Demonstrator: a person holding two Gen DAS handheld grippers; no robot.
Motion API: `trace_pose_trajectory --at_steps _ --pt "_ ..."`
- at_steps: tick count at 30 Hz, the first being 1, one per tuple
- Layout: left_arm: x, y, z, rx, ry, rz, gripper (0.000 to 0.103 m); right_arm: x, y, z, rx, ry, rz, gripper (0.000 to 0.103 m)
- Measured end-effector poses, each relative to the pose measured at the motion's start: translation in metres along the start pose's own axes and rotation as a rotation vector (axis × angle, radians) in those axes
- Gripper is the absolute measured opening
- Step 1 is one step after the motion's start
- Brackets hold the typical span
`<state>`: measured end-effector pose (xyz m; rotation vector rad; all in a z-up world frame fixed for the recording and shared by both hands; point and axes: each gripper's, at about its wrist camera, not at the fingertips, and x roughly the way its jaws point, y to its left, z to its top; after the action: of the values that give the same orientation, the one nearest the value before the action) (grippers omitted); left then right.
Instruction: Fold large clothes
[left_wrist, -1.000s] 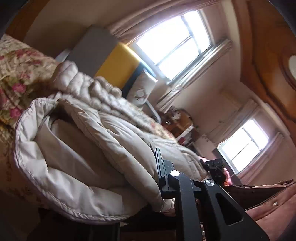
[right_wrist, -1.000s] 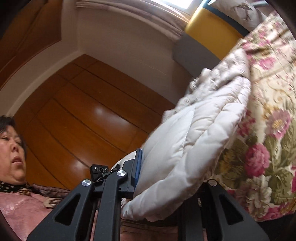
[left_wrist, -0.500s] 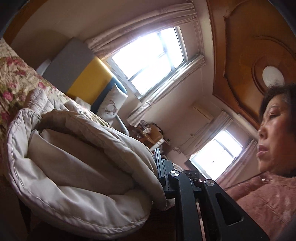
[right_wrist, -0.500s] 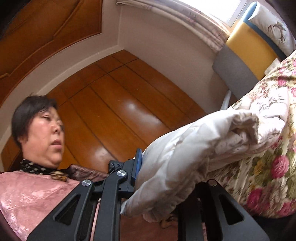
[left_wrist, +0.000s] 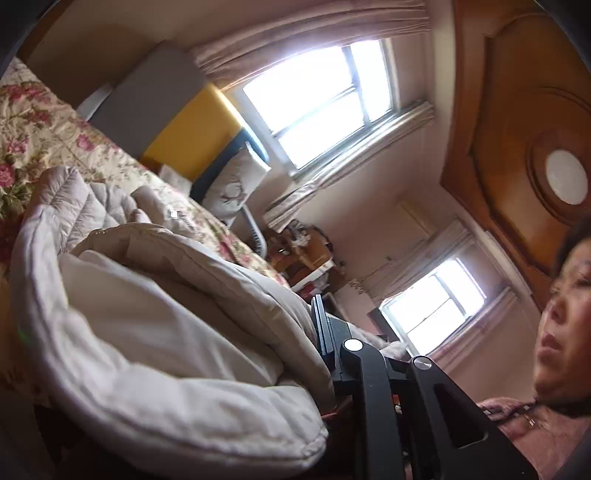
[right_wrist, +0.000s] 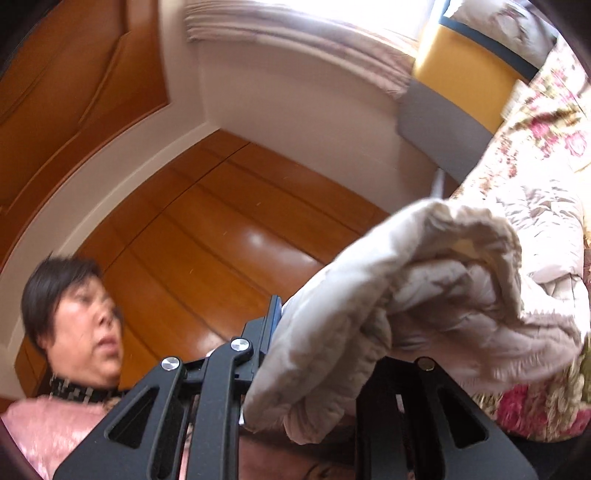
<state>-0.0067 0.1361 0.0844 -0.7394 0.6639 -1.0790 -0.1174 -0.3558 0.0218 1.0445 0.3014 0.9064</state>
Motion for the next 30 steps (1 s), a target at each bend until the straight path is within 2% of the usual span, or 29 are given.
trace_pose_trajectory --at_steps 5,11,12,17,19,22,23,24,26,28,29,30 --pt "0.035 0.05 0.024 -0.134 0.044 0.099 0.017 0.013 -0.047 0.017 0.146 -0.034 -0.059 0.021" --pt "0.076 0.08 0.052 -0.098 0.087 0.22 0.017 0.022 -0.077 0.04 0.187 -0.058 -0.144 0.022" --pt "0.082 0.084 0.057 -0.087 0.093 0.246 0.021 0.022 -0.082 0.043 0.197 -0.067 -0.156 0.022" --pt "0.107 0.107 0.067 -0.069 0.12 0.351 0.025 0.03 -0.107 0.052 0.227 -0.094 -0.243 0.022" --pt "0.11 0.116 0.069 -0.073 0.117 0.372 0.03 0.03 -0.119 0.054 0.248 -0.113 -0.272 0.022" --pt "0.111 0.127 0.075 -0.097 0.081 0.357 0.05 0.029 -0.132 0.056 0.262 -0.142 -0.331 0.022" --pt "0.11 0.131 0.077 -0.107 0.057 0.351 0.06 0.029 -0.136 0.056 0.262 -0.152 -0.342 0.023" --pt "0.11 0.135 0.08 -0.116 0.036 0.342 0.077 0.028 -0.14 0.057 0.263 -0.164 -0.353 0.029" --pt "0.104 0.135 0.083 -0.112 -0.025 0.346 0.091 0.026 -0.148 0.057 0.279 -0.196 -0.351 0.041" --pt "0.098 0.135 0.086 -0.089 -0.088 0.389 0.092 0.021 -0.149 0.058 0.276 -0.252 -0.34 0.057" --pt "0.098 0.136 0.087 -0.076 -0.094 0.406 0.093 0.019 -0.148 0.058 0.267 -0.276 -0.342 0.059" --pt "0.1 0.138 0.089 -0.053 -0.09 0.454 0.093 0.017 -0.147 0.059 0.251 -0.286 -0.354 0.062"
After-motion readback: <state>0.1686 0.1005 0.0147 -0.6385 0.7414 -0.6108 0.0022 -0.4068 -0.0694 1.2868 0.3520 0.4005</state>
